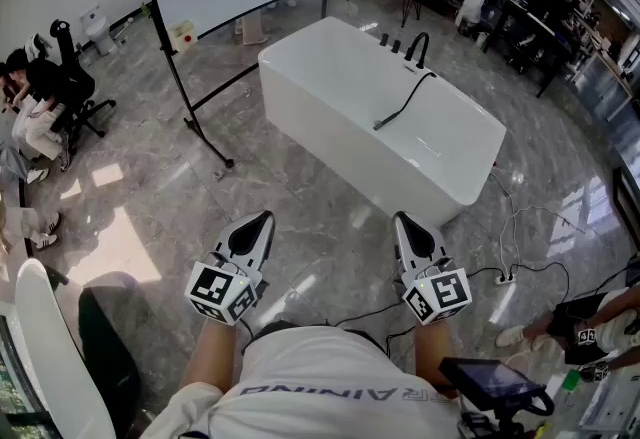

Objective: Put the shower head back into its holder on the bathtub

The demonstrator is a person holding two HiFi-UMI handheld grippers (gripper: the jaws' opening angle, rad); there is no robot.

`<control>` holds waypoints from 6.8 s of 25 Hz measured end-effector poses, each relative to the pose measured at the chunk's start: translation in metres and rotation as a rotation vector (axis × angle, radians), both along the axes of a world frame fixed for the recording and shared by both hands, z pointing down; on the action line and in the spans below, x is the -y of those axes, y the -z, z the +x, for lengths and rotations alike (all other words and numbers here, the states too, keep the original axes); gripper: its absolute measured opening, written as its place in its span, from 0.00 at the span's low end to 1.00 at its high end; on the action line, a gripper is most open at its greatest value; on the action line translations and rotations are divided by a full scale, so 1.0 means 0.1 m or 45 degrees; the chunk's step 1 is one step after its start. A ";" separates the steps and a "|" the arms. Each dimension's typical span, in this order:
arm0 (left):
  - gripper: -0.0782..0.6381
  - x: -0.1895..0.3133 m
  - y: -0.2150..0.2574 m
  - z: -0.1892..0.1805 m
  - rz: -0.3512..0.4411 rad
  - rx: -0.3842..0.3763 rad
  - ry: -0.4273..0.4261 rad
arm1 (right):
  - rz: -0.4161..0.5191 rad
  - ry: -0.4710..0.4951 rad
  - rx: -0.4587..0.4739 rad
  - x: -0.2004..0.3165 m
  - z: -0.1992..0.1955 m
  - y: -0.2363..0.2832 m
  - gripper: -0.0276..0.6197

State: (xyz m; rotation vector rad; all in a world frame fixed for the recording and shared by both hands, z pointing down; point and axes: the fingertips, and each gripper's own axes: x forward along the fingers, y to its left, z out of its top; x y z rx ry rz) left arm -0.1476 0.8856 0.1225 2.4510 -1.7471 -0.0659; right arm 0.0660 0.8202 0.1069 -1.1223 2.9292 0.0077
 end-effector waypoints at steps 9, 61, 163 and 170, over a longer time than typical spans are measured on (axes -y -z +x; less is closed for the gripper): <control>0.13 -0.09 -0.07 0.05 -0.009 0.003 -0.018 | -0.002 -0.003 -0.004 -0.08 0.01 -0.05 0.06; 0.13 1.84 -0.53 -0.29 -0.124 -0.011 -0.145 | -0.099 -0.064 0.006 1.69 -0.61 -0.56 0.06; 0.13 9.92 -1.34 1.89 -0.321 0.027 -0.866 | -0.402 -0.690 -0.153 8.84 1.44 -1.61 0.06; 0.13 10.35 -2.17 1.52 -0.424 0.026 -0.773 | -0.490 -0.524 -0.302 9.40 0.93 -2.51 0.06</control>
